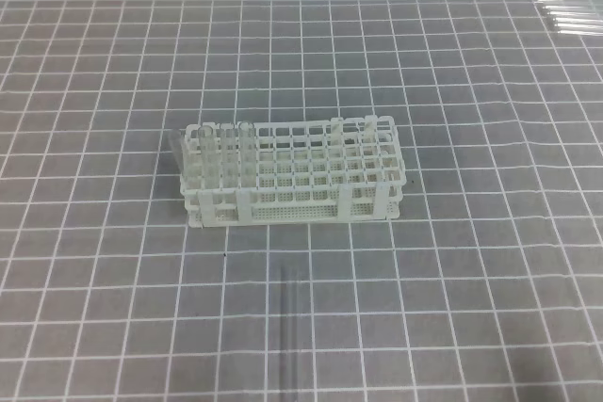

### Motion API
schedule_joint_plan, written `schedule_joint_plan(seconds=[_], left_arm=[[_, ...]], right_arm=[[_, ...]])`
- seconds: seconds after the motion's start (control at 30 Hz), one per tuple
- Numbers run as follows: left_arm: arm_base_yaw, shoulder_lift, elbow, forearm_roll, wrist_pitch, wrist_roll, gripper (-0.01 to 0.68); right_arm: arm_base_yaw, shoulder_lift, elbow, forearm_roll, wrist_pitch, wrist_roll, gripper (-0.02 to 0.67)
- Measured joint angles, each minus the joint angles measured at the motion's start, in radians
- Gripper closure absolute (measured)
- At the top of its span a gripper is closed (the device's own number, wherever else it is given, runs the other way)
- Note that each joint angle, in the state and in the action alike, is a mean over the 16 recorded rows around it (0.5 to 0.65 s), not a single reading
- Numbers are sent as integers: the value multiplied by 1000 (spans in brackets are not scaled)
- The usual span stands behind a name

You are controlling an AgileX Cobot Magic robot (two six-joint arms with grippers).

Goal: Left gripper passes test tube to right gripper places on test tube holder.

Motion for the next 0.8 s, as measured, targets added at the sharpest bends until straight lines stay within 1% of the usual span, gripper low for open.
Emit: schedule_joint_plan(seconds=[0.5,0.8], left_arm=[[0,4,-4,-4,-42,0,675],[0,-2,-1,-20,-151,-34,675]], right_arm=[[0,0,0,0,0,0,662],[0,0,0,0,-13,0,662]])
